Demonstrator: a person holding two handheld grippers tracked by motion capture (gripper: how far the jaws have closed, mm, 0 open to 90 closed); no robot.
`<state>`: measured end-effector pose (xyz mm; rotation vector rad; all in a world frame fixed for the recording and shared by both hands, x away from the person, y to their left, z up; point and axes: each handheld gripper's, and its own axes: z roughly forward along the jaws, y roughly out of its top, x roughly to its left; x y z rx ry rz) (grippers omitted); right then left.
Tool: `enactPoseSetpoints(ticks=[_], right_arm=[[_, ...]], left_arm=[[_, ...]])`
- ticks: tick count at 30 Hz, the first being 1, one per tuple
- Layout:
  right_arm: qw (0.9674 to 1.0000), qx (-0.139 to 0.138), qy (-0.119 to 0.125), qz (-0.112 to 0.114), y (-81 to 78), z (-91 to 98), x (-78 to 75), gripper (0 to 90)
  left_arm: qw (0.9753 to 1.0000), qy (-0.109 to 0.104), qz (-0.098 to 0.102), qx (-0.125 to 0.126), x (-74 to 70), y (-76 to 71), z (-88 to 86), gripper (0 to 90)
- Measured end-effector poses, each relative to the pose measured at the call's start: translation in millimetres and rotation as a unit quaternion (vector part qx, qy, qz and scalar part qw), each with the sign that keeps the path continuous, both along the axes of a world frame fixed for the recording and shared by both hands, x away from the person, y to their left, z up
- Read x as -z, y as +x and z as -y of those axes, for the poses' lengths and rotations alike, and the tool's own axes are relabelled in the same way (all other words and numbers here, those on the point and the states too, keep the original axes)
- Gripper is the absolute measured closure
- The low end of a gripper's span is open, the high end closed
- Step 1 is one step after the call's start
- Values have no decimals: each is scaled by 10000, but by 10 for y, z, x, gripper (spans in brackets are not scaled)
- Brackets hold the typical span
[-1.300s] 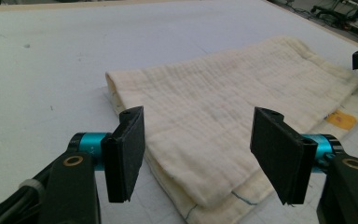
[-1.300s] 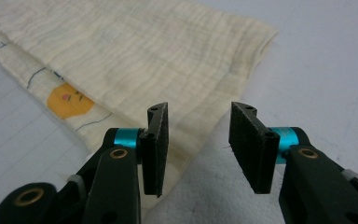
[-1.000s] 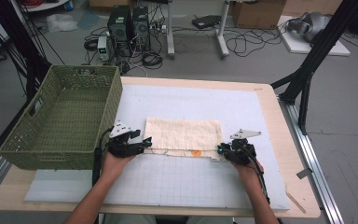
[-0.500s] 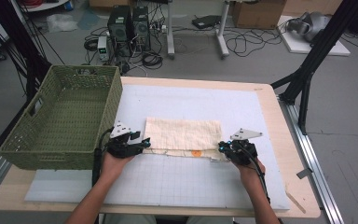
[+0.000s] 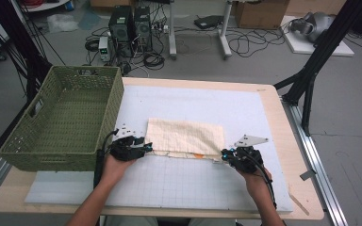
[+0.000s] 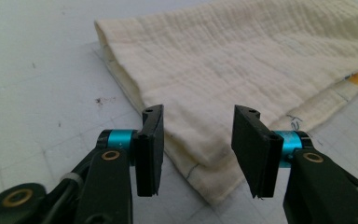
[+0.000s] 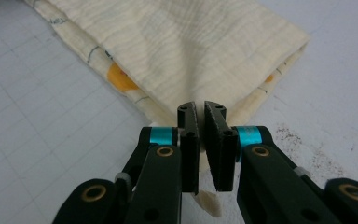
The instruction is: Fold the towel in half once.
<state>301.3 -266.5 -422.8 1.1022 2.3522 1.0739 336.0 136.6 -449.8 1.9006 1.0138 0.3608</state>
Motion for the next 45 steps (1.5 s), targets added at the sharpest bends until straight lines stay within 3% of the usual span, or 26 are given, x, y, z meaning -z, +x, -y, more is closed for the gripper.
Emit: enactPoseSetpoints(ticks=[4,8,11,16,21,26,29,30,32,33,34,36,39,41,45], right_arm=[[10000,28,-25,-51,20,2,34,844],[10000,48,-11,-60,30,8,39,840],[10000,50,-21,-62,32,10,42,840],[10000,59,41,9,25,25,19,840],[9999,44,81,97,-22,19,-59,841],[9999,17,-88,49,-70,4,-38,840],[9995,49,-253,-157,-51,8,56,839],[9993,72,-278,-239,-43,7,82,838],[9989,71,-341,-303,-32,2,107,801],[9988,97,-378,-301,-29,3,106,753],[9989,173,-346,-272,-29,9,97,696],[9993,288,-122,-181,-22,53,65,610],[9981,499,336,92,-26,135,11,574],[9972,556,457,216,-16,148,-2,607],[9983,430,343,205,46,72,48,679]], left_arm=[[9998,203,45,80,6,-7,47,658],[9990,348,170,204,1,-29,70,847],[9992,258,249,181,-24,-37,44,873],[9990,-157,419,93,-143,-70,-37,879],[9983,-443,378,86,-224,-135,-116,880],[9993,-297,209,75,-175,-173,-138,880],[9999,-78,-20,108,-110,-166,-123,880],[9999,80,-53,132,-95,-169,-109,879],[9997,193,-88,143,-72,-172,-86,874],[9997,217,-75,123,-70,-170,-82,854],[9998,201,-46,39,-75,-162,-79,779],[9999,77,58,-103,-104,-149,-96,624],[9993,-40,335,-159,-149,-139,-104,609],[9989,-25,461,-105,-157,-108,-83,631],[9987,143,492,41,-131,-10,22,694]])
